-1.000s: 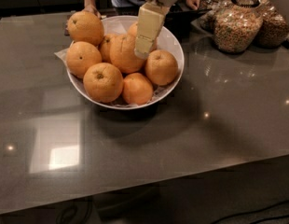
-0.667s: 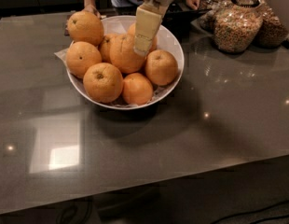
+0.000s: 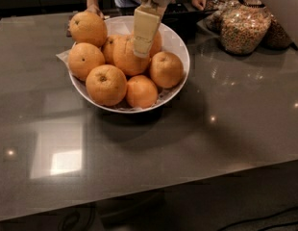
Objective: Pick orange from white bowl
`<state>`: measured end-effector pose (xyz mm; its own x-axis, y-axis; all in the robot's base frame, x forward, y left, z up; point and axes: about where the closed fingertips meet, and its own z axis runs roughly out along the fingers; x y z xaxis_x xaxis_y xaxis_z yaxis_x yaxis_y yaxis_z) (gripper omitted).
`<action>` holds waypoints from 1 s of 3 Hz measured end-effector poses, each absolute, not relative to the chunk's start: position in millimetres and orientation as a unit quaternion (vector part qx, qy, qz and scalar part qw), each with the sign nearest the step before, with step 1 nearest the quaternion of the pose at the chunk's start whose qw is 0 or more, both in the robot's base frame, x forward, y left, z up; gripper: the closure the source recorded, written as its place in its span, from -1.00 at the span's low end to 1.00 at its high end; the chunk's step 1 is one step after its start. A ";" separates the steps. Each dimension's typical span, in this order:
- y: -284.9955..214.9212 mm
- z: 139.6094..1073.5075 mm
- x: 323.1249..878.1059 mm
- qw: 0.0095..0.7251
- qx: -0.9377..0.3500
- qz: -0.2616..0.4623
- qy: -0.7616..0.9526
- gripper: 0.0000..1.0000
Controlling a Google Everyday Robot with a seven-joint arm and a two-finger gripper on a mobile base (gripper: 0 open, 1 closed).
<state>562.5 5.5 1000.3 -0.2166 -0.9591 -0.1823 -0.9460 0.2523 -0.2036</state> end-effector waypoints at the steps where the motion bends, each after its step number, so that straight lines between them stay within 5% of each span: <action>1: 17.1 997.8 558.5 0.131 -0.630 -0.028 0.765 -0.44; 3: 27.5 991.7 564.3 0.124 -0.637 -0.030 0.760 -0.44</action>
Offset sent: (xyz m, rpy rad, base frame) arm -0.0297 0.0024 -0.0139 -0.1242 0.1134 0.0794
